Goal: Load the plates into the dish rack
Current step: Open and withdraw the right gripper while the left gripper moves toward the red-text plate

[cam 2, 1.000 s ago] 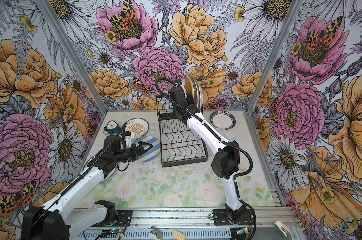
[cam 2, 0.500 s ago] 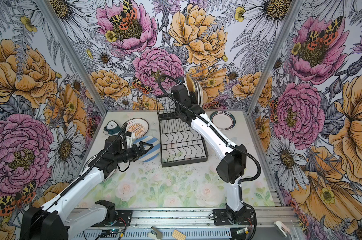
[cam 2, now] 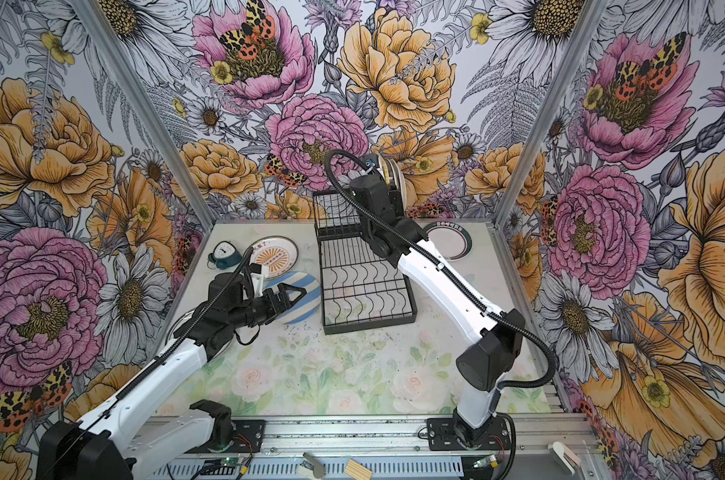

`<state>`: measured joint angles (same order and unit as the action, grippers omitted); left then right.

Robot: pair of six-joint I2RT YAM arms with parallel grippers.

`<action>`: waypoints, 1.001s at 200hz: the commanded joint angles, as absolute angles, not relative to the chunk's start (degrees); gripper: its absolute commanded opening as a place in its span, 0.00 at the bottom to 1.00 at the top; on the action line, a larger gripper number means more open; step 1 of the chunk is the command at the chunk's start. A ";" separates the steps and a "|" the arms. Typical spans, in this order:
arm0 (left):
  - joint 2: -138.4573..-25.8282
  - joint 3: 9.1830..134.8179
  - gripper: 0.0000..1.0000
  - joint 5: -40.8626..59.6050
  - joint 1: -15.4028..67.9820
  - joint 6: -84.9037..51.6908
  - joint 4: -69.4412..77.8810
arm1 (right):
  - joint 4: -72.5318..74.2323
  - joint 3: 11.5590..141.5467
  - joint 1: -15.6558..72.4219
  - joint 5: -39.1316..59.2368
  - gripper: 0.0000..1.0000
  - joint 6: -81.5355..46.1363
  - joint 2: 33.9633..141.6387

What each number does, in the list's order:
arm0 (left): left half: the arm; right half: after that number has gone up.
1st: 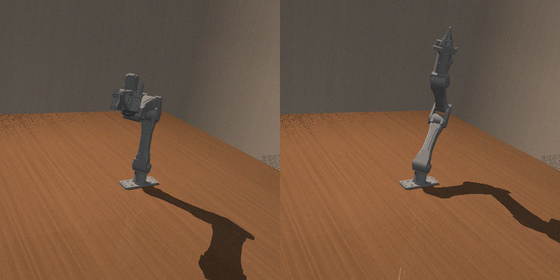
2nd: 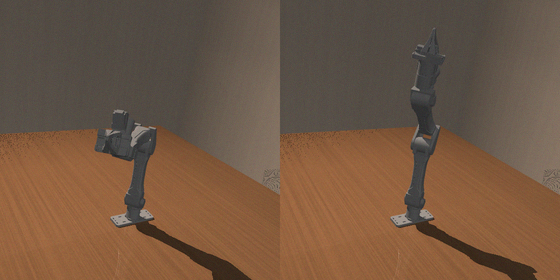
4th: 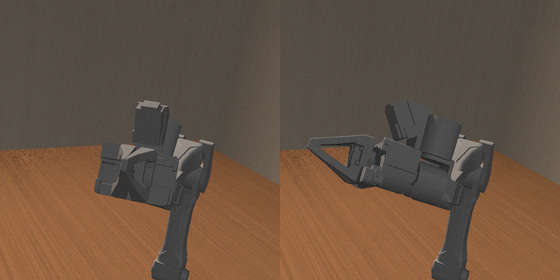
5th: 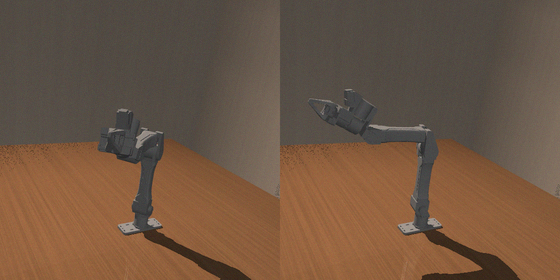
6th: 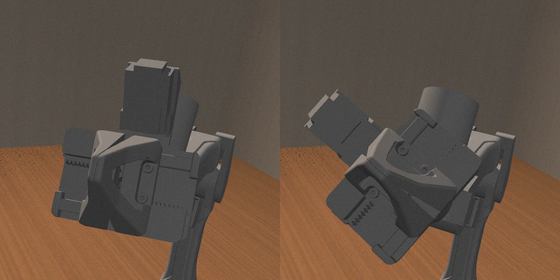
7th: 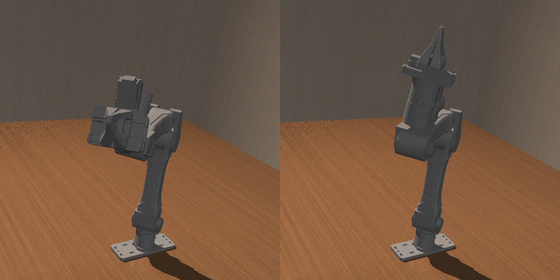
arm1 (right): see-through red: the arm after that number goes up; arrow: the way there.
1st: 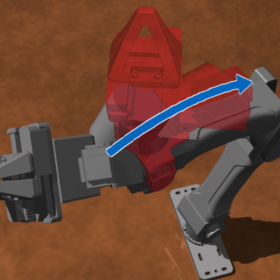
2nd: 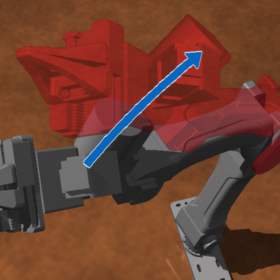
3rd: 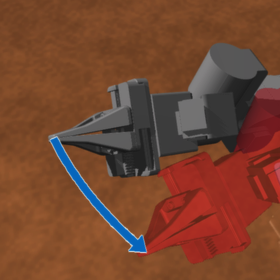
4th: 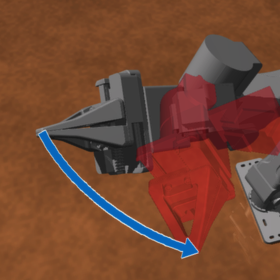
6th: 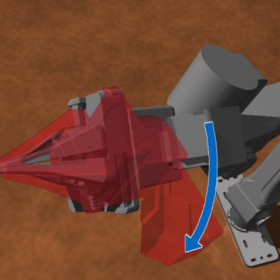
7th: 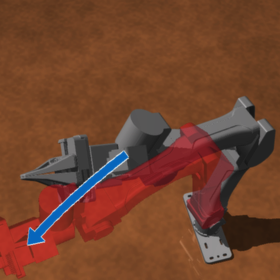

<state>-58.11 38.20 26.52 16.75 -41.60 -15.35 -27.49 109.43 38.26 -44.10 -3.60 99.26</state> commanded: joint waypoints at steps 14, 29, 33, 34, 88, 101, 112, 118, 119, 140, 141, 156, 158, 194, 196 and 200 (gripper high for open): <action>-56.69 38.00 0.99 23.04 17.06 -41.18 -17.73 | -27.77 105.58 40.02 -43.00 0.44 -7.69 94.28; -56.44 38.72 0.99 21.20 16.89 -40.50 -20.14 | -28.93 103.85 40.47 -42.32 0.47 -9.53 92.57; -56.36 38.96 0.99 20.51 16.92 -40.23 -20.87 | -29.31 103.24 40.58 -42.09 0.48 -10.01 92.10; -56.35 38.99 0.99 20.36 16.85 -40.15 -20.98 | -29.38 103.12 40.64 -41.96 0.48 -10.19 91.93; -54.58 42.19 0.99 9.34 11.02 -38.12 -34.73 | -33.93 94.10 41.49 -36.64 0.55 -18.81 85.41; -54.71 43.66 0.98 7.42 8.57 -37.04 -37.94 | -34.37 91.25 41.50 -34.87 0.56 -21.03 83.66; -55.12 44.75 0.98 6.25 6.18 -35.93 -40.08 | -34.58 88.87 41.51 -33.29 0.58 -22.91 82.21; -55.40 45.35 0.98 5.47 4.90 -35.37 -41.09 | -34.67 87.64 41.51 -32.25 0.58 -23.79 81.44; -55.47 45.44 0.98 5.33 4.60 -35.31 -41.25 | -34.65 87.41 41.50 -32.17 0.58 -23.98 81.37; -57.21 47.65 0.97 3.38 -0.27 -33.06 -43.42 | -34.79 83.46 41.48 -28.88 0.60 -26.79 79.22; -57.34 47.65 0.97 3.27 -0.48 -32.83 -43.46 | -34.80 83.26 41.48 -28.81 0.60 -26.89 79.16; -59.25 49.18 0.95 1.73 -3.94 -31.23 -44.26 | -35.01 80.95 41.44 -26.92 0.60 -28.37 78.09; -59.57 49.27 0.94 1.61 -4.37 -30.90 -44.29 | -34.99 80.60 41.47 -26.68 0.60 -28.52 77.93; -66.16 52.86 0.89 -1.65 -11.28 -27.17 -43.97 | -35.02 76.15 40.81 -23.00 0.62 -30.64 75.73; -66.57 53.14 0.88 -1.71 -11.57 -26.90 -43.86 | -34.99 75.95 40.68 -22.82 0.63 -30.73 75.58; -67.50 53.68 0.88 -1.87 -12.08 -26.39 -43.73 | -34.98 75.55 40.61 -22.44 0.63 -30.84 75.34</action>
